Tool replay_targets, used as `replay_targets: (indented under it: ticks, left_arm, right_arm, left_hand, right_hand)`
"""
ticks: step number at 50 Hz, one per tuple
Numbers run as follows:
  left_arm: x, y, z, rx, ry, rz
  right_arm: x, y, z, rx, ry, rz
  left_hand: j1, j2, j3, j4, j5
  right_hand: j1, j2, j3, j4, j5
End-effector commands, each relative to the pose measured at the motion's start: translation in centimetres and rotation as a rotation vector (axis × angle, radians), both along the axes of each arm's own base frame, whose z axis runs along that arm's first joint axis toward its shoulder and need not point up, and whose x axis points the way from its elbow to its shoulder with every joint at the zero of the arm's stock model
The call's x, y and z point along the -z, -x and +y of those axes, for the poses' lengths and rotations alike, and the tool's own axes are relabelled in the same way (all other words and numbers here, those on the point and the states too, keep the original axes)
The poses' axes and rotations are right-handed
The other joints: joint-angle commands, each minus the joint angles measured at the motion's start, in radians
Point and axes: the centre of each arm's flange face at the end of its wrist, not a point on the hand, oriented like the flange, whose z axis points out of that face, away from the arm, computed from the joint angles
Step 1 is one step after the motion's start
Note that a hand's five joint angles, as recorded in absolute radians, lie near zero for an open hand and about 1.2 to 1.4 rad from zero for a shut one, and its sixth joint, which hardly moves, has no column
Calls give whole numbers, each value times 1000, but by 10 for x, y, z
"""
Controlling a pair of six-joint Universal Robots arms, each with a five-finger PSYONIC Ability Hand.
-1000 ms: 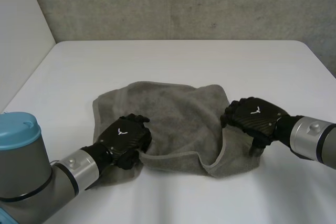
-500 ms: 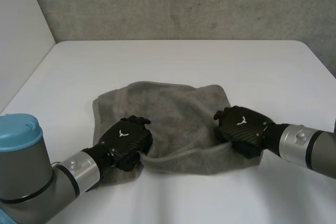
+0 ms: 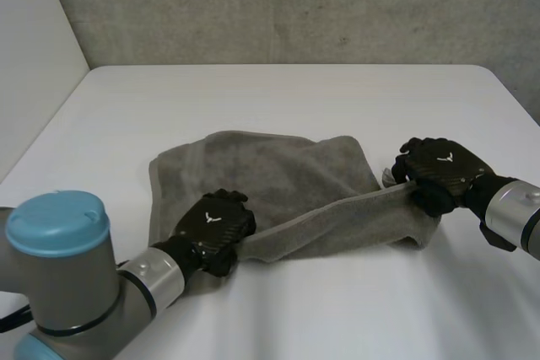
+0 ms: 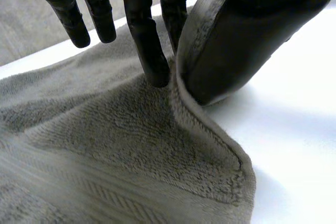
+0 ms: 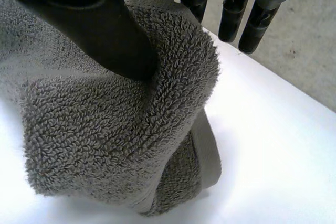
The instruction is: Fold the towel.
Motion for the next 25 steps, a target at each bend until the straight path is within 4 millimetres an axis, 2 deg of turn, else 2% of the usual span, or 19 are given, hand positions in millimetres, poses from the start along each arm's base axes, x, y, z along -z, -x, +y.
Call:
replay_targets:
  ticks: [1, 10, 12, 25]
  left_arm:
    - [5, 6, 3, -48, -9, -11]
    - [9, 7, -2, -81, 8, -6]
    - [8, 9, -5, -81, 13, -1]
    - [13, 15, -8, -74, 4, 2]
  right_arm:
    - [2, 3, -1, 60, -51, -42]
    - [-13, 10, -1, 127, -53, -119]
    - [-15, 12, -1, 134, -52, -123]
    - [-21, 19, -4, 167, -27, -131]
  left_hand:
    - [-50, -50, -51, -59, -53]
    - [-142, -141, -51, -59, -144]
    - [-223, -223, -51, -59, -226]
    - [-212, -212, -51, -59, -215]
  right_hand:
    - [80, 87, -43, -76, 62]
    - [80, 87, -43, -76, 62]
    - [80, 87, -43, -76, 62]
    - [80, 87, -43, -76, 62]
